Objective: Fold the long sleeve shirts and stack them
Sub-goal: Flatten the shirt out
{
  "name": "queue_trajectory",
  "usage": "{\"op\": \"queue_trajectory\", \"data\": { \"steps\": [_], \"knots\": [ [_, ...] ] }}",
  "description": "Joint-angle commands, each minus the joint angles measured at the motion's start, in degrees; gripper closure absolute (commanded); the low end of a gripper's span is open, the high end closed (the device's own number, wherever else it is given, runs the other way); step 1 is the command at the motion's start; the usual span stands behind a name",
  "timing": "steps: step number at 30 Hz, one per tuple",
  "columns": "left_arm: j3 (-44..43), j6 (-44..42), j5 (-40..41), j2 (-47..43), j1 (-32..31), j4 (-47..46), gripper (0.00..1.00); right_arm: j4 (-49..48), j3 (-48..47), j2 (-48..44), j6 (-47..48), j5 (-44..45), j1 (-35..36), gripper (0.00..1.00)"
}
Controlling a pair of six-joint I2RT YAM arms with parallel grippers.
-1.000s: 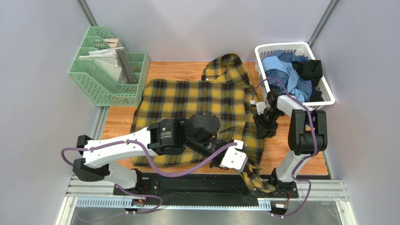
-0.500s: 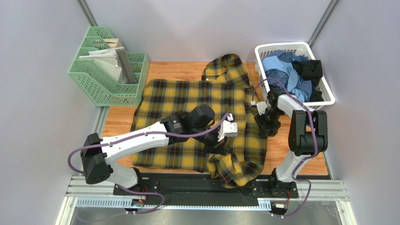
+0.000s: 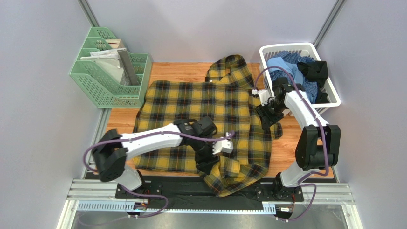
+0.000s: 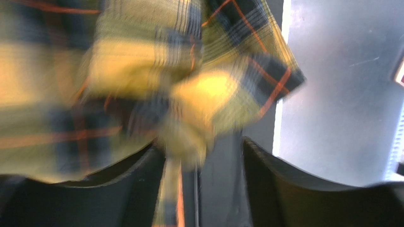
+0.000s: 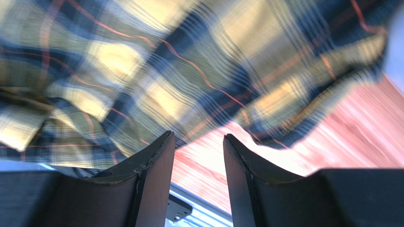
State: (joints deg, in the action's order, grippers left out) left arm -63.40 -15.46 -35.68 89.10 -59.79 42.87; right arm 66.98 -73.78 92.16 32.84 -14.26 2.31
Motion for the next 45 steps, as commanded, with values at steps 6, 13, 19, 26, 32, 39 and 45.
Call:
{"op": "queue_trajectory", "data": {
  "steps": [6,13,19,26,32,39,45],
  "knots": [
    [-10.68,-17.14,7.64,-0.53,29.24,12.49,0.4,-3.6,1.52,3.72,-3.22,-1.13,5.33,0.53],
    [-5.26,-24.26,23.36,8.98,42.47,11.98,0.48,-10.46,5.4,9.96,-0.94,6.43,8.59,0.52],
    [6.08,-26.72,32.69,10.04,46.34,7.4,0.58,-13.36,7.94,11.73,1.17,11.36,13.07,0.49],
    [14.79,-30.06,32.43,4.34,46.34,11.79,0.63,-12.67,15.32,8.92,4.95,13.04,15.53,0.48],
    [7.89,-34.11,24.36,-4.45,47.74,18.65,0.5,-2.4,9.55,0.67,6.71,2.62,14.32,0.48],
    [-17.44,-32.01,13.02,1.24,54.33,17.6,0.3,-10.63,-15.05,5.81,-5.84,-0.33,11.49,0.45],
    [-33.27,-21.12,7.82,9.76,60.92,8.22,0.12,-21.88,-35.51,21.28,-17.35,6.6,10.7,0.48]
  ]
}}
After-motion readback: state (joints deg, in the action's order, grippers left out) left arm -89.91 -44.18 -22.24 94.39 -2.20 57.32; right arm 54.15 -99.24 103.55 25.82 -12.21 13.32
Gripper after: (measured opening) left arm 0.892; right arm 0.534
